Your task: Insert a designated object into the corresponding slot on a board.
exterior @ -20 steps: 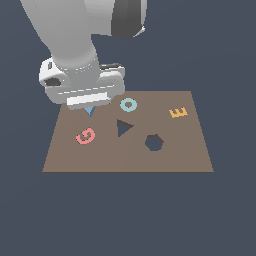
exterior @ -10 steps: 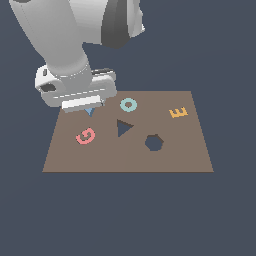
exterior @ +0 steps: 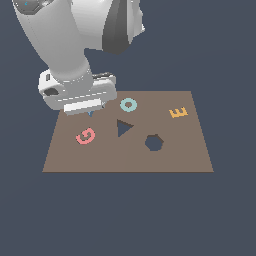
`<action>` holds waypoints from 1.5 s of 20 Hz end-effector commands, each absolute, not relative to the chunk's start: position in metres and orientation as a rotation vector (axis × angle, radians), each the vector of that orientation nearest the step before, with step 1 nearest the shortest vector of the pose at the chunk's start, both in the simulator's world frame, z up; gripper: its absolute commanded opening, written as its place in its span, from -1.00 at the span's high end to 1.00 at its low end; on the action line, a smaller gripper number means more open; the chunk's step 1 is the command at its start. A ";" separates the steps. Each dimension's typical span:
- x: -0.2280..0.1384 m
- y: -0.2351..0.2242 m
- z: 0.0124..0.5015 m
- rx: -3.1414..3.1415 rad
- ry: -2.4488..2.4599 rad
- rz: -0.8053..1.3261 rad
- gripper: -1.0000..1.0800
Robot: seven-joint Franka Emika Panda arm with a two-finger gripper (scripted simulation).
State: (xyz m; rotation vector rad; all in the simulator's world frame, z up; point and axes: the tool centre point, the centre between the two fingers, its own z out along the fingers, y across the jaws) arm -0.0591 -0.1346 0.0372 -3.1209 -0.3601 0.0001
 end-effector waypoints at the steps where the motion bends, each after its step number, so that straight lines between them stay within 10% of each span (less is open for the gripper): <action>1: -0.059 -0.134 0.031 -3.121 -0.361 0.000 -0.92; 3: -0.059 -0.135 0.030 -3.121 -0.361 0.000 -0.92; 4: -0.059 -0.135 0.030 -3.121 -0.361 0.000 1.00; 30: -0.052 -0.110 0.032 -3.137 -0.174 0.000 1.00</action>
